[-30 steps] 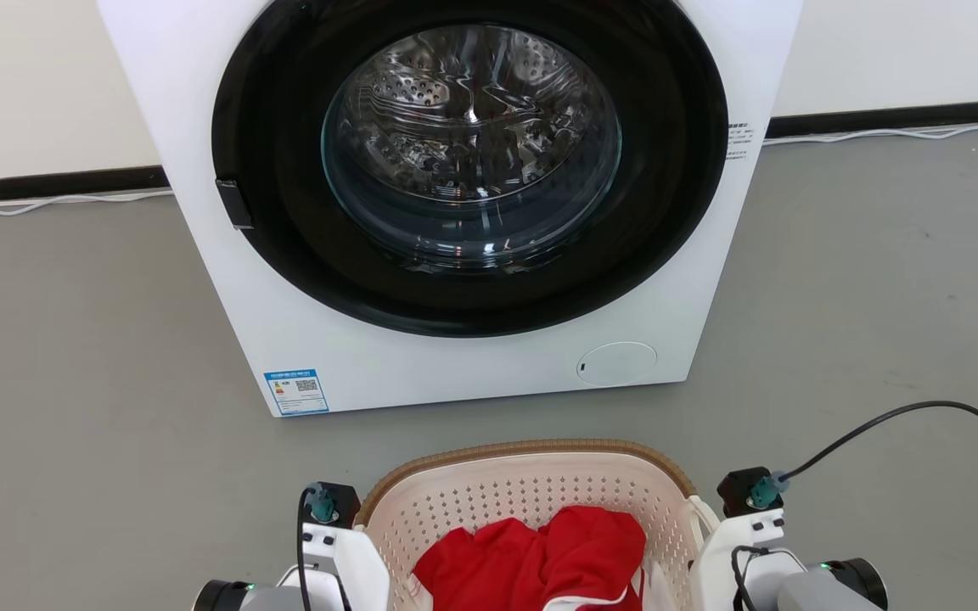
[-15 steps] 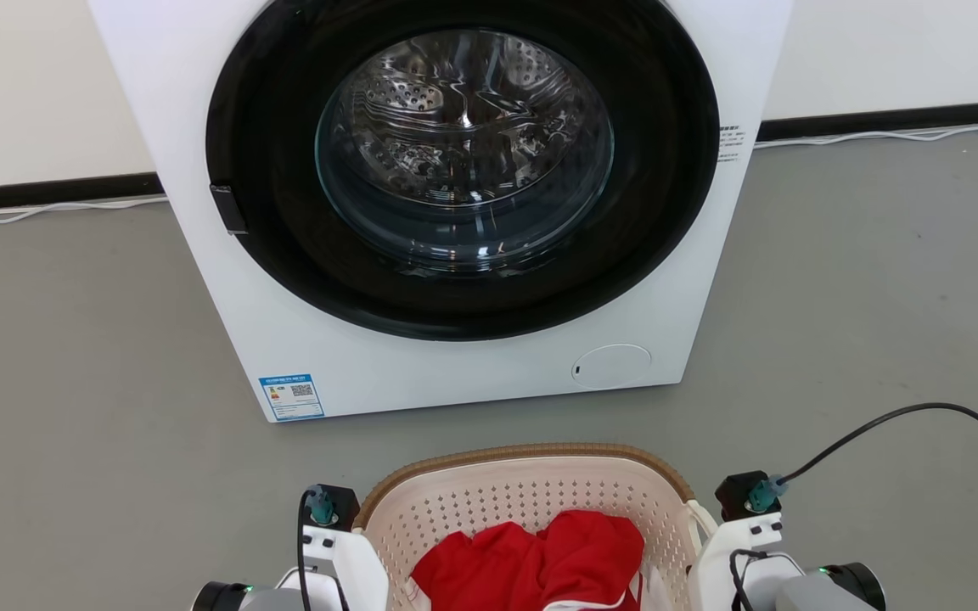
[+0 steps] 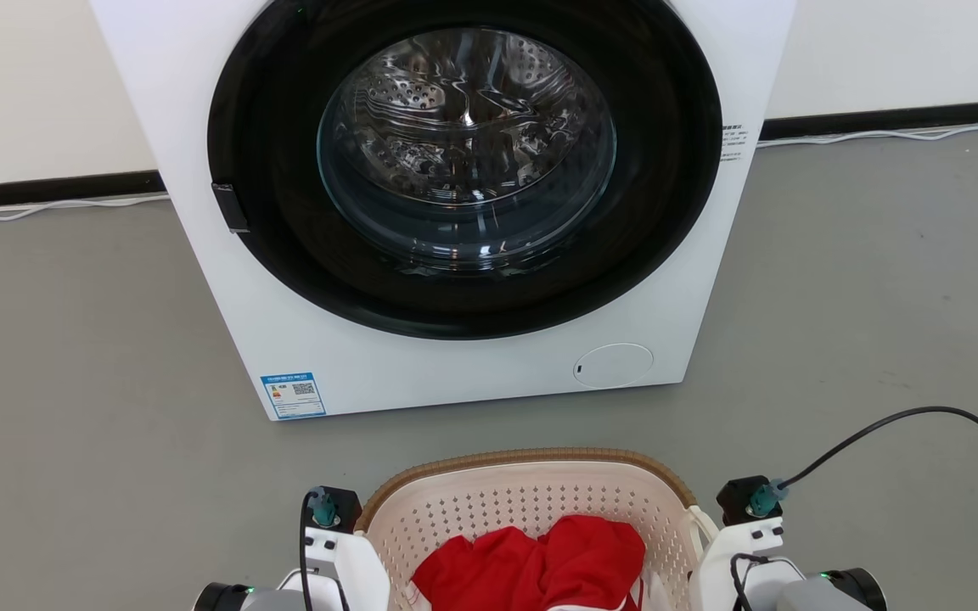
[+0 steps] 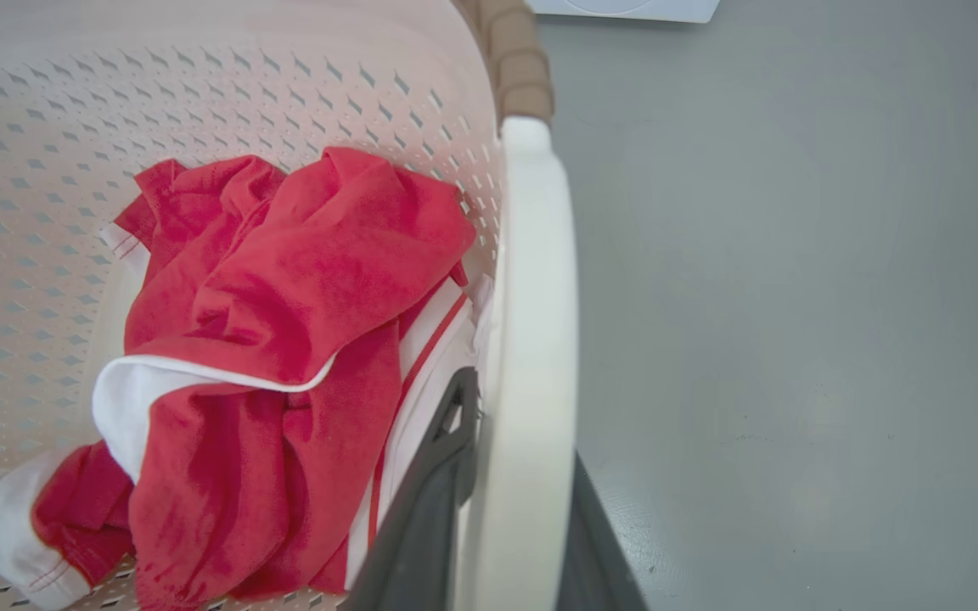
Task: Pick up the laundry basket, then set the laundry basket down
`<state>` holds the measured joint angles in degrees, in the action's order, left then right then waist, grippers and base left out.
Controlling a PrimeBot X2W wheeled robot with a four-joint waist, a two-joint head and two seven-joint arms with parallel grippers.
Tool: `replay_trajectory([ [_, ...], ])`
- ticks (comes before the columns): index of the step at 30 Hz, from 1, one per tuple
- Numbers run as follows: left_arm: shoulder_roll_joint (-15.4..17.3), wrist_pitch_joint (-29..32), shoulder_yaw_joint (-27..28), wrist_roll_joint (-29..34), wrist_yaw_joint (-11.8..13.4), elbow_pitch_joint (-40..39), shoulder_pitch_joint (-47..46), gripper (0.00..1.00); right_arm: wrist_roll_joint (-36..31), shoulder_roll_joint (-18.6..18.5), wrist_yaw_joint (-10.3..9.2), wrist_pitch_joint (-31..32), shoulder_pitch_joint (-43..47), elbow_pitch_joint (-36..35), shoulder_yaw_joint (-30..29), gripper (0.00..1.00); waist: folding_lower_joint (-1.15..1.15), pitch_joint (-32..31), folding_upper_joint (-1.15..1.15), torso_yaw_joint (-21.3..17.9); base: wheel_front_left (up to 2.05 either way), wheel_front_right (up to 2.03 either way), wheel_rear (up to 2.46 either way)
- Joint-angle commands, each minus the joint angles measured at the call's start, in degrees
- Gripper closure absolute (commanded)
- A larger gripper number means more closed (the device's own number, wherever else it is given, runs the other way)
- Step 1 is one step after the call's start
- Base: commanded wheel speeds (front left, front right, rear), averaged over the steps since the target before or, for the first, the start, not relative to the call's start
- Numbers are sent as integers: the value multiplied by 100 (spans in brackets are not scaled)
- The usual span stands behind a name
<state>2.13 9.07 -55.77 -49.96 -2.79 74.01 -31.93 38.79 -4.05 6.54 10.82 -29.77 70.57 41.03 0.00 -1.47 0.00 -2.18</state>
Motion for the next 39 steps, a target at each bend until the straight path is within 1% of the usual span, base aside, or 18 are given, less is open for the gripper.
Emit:
replay_trajectory([
  [1,78,-65,55,-1,-64,-71,-187,100,22,117,95,-89,-231,-130,148,100,0,1,0,5,0,0,0],
  [11,77,-92,31,-35,-44,-54,-207,100,172,117,95,-209,-267,-189,278,100,0,80,0,7,0,0,0],
  [17,103,-231,34,-27,51,-46,-349,100,230,117,95,-487,-405,-193,290,100,0,346,0,25,0,0,0],
  [21,118,-446,34,19,147,-69,-626,100,186,117,95,-811,-668,-88,232,100,0,787,0,80,0,0,0],
  [29,193,-1004,27,154,372,-114,-1288,100,-35,117,95,-1573,-1394,141,82,100,0,1983,0,202,0,0,0],
  [30,193,-1004,27,154,372,-114,-1288,100,-35,117,95,-1573,-1394,141,82,100,0,1983,0,202,0,0,0],
  [32,205,-1113,36,170,415,-115,-1446,100,-86,107,95,-1723,-1575,177,50,100,0,2289,0,220,0,0,0],
  [39,202,-1649,128,199,627,-158,-2097,100,-285,-81,95,-2154,-2221,239,13,100,0,3344,0,327,0,0,0],
])
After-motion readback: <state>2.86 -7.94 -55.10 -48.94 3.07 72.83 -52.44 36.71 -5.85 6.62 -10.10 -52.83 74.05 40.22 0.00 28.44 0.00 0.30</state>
